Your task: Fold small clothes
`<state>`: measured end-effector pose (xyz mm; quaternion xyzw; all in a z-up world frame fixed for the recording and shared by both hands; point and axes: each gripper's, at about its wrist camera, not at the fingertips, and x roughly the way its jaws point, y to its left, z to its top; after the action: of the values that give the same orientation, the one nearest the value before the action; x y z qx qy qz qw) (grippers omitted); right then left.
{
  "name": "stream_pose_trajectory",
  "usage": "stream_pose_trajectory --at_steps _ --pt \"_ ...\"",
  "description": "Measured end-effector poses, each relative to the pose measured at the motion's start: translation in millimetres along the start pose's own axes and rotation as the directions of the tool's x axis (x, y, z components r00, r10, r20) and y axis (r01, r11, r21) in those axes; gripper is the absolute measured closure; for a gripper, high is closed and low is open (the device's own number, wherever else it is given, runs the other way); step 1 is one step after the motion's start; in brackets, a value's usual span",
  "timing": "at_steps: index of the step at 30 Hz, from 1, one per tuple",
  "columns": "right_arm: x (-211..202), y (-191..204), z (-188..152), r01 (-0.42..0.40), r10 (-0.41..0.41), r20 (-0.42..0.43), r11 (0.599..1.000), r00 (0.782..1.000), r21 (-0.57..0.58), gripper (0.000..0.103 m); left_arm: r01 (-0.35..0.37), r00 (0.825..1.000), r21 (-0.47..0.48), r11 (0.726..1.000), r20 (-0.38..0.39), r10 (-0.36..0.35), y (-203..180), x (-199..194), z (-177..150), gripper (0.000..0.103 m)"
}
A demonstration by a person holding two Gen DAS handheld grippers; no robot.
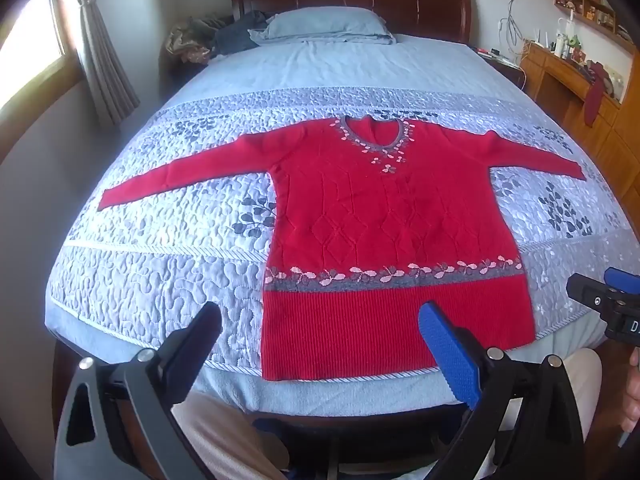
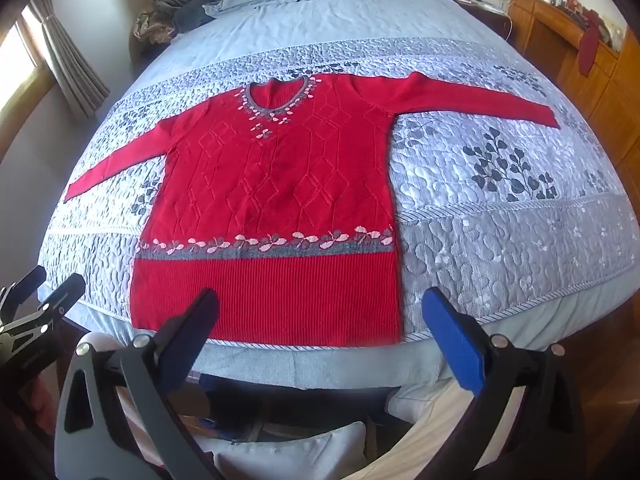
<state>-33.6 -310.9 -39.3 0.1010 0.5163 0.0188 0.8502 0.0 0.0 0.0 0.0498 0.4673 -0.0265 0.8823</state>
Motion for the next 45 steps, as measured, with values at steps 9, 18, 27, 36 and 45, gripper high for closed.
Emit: stream_pose_trajectory --at_steps 9,18,27,36,45 --pt "-0.3 1.2 -0.2 0.003 -0.003 0.001 1.000 1.000 -0.002 0.003 -0.006 1.000 0.002 1.000 0.007 0.006 2.0 -2.0 -2.0 0.004" --pt "1.3 1.3 -0.9 0.003 -0.003 -0.002 1.000 1.000 -0.002 0.003 -0.012 1.000 0.005 1.000 0.012 0.012 3.3 0.6 -1.8 0.004" --pt "2.3 1.1 -1.0 0.004 -0.004 -0.001 1.000 1.000 -0.002 0.003 -0.027 1.000 0.010 1.000 0.014 0.027 3.3 1.8 -1.4 0.004" --pt "4.9 1.5 -0.5 0.005 -0.006 -0.009 1.000 1.000 -0.004 0.003 -0.031 0.999 0.009 0.999 0.010 0.030 5.8 4.2 -1.8 0.004" --pt "5.5 3.2 -0.6 0.007 -0.007 -0.008 1.000 1.000 -0.004 0.003 -0.030 1.000 0.010 1.000 0.002 0.030 7.3 5.7 -2.3 0.004"
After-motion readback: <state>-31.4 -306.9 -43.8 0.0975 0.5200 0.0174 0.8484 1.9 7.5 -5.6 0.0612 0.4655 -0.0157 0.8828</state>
